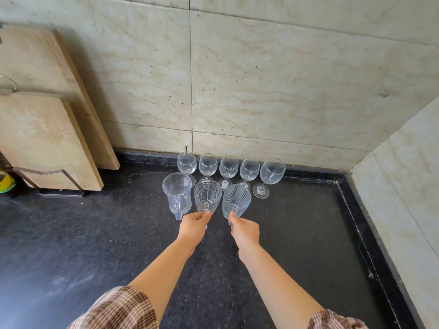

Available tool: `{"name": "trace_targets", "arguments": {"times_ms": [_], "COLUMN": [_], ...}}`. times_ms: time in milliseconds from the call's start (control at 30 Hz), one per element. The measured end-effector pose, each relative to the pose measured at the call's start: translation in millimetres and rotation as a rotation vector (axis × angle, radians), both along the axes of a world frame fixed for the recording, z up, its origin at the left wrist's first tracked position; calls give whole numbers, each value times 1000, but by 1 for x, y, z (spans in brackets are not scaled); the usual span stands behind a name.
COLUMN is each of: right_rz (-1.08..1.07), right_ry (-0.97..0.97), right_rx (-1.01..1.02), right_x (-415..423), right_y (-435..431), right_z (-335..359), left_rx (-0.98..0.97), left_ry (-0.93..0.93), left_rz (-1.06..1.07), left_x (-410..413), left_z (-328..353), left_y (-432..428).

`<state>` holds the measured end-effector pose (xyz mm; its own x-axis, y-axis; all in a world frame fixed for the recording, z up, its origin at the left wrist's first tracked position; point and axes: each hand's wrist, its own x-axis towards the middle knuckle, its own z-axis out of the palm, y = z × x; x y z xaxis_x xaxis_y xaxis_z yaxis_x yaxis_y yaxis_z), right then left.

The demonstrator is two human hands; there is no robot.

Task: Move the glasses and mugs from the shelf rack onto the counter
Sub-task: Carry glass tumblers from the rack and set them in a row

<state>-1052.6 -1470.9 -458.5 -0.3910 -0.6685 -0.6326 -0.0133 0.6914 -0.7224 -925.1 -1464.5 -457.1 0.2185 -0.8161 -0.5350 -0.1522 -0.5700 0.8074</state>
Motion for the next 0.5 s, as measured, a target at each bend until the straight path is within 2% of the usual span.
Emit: {"name": "trace_targets", "arguments": {"times_ms": [267, 400, 500], "right_rz": [5, 192, 417], "right_ry": [270, 322, 327], "right_rx": [-158, -272, -324], "right_x": [16, 43, 80], "right_y": [14, 35, 64], "right_z": [30, 44, 50], "left_rx": [-71, -120, -167], "left_ry": [-170, -284, -417], "left_rz": [-111, -81, -55], "left_x": [26, 63, 103], "left_z": [31, 47, 54], "left_y": [29, 60, 102]}}
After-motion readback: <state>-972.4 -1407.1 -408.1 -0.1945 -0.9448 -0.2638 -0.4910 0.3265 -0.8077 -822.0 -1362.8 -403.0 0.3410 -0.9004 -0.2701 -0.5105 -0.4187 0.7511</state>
